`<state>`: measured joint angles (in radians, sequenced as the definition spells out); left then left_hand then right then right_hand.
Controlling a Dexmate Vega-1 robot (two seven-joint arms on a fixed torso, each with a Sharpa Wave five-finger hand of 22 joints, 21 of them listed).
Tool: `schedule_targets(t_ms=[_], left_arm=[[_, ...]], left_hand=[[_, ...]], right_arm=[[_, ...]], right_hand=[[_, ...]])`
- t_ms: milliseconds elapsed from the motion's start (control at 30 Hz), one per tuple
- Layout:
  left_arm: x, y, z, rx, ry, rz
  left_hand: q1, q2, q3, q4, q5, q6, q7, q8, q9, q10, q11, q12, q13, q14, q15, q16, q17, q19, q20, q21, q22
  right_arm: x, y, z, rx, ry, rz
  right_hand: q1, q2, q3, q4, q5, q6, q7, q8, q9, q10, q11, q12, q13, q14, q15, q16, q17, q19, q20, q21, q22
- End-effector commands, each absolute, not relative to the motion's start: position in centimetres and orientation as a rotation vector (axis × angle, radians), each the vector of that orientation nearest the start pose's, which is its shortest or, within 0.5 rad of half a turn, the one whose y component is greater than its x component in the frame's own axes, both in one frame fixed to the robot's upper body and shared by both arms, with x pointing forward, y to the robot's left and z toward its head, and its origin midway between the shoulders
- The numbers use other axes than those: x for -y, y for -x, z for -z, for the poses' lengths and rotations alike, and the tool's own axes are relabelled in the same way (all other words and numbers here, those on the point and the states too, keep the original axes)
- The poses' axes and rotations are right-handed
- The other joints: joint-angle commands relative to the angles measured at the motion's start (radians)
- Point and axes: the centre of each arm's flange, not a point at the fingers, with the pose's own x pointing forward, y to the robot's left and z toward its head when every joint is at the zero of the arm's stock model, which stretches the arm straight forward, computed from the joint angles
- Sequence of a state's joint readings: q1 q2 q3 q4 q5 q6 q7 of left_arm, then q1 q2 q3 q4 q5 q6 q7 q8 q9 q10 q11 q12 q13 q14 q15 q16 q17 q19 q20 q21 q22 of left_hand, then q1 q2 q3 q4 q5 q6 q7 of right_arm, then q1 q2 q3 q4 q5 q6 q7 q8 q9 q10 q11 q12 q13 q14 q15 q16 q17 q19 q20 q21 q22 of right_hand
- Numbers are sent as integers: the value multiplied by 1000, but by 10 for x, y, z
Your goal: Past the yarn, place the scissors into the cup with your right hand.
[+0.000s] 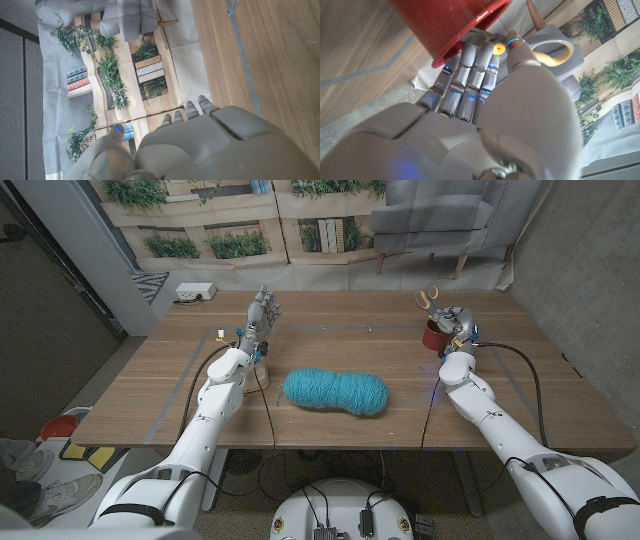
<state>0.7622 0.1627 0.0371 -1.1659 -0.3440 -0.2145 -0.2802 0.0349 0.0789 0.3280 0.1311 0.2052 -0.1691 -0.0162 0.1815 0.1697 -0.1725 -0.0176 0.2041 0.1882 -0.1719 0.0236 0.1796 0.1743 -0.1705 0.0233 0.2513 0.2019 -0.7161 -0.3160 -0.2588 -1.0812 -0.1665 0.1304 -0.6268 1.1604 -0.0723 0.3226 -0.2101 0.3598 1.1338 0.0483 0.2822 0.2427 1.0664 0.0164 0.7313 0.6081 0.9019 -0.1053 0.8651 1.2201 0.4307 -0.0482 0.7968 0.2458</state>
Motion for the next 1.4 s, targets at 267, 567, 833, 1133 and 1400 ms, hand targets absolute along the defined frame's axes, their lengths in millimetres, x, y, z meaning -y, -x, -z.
schedule_targets(t_ms=[267, 567, 833, 1133, 1400], left_arm=[[-267, -677, -6, 636, 105, 264], [-267, -678, -6, 634, 110, 265], [-265, -680, -6, 634, 114, 267], [-264, -681, -6, 632, 116, 272], [-265, -682, -7, 637, 117, 270]], left_hand=[[6, 3, -3, -3, 5, -105, -4, 2, 5, -144, 4, 3, 2, -167, -1, 4, 4, -62, 4, -1, 2], [7, 3, -4, -3, 5, -104, -2, 2, 5, -144, 2, 3, 2, -166, -1, 5, 4, -62, 4, -1, 2], [8, 3, -4, -4, 5, -104, -2, 2, 5, -144, 1, 3, 2, -166, -1, 5, 4, -60, 4, -1, 2], [9, 3, -4, -5, 5, -104, -2, 2, 5, -144, 0, 3, 2, -166, -2, 5, 4, -61, 5, -2, 2], [10, 3, -4, -6, 5, -104, -3, 2, 5, -144, 1, 3, 2, -166, -2, 5, 4, -61, 6, -2, 2]], right_arm=[[332, -676, 8, 612, 489, 609], [331, -677, 5, 586, 547, 601], [331, -677, 5, 579, 552, 610], [331, -677, 5, 583, 558, 607], [331, -676, 4, 581, 561, 600]], right_hand=[[49, 41, 72, 49, -40, 134, 2, 12, 79, 11, 1, 4, 8, 21, -99, 4, 6, -4, -19, 16, -7], [38, 46, 91, 53, -66, 119, -7, 6, 83, -10, -8, 4, 26, 5, -101, -3, 5, -7, -18, 25, -13], [21, 50, 108, 59, -95, 106, -26, 4, 91, -27, -20, 3, 40, -7, -102, -12, 3, -11, -12, 35, -19], [-6, 31, 119, 60, -125, 79, -35, -1, 100, -54, -24, -4, 49, -23, -100, -23, 2, -15, -7, 46, -27], [-40, 16, 139, 62, -156, 27, -44, -12, 118, -109, -33, -19, 62, -45, -100, -39, 0, -32, 4, 54, -37]])
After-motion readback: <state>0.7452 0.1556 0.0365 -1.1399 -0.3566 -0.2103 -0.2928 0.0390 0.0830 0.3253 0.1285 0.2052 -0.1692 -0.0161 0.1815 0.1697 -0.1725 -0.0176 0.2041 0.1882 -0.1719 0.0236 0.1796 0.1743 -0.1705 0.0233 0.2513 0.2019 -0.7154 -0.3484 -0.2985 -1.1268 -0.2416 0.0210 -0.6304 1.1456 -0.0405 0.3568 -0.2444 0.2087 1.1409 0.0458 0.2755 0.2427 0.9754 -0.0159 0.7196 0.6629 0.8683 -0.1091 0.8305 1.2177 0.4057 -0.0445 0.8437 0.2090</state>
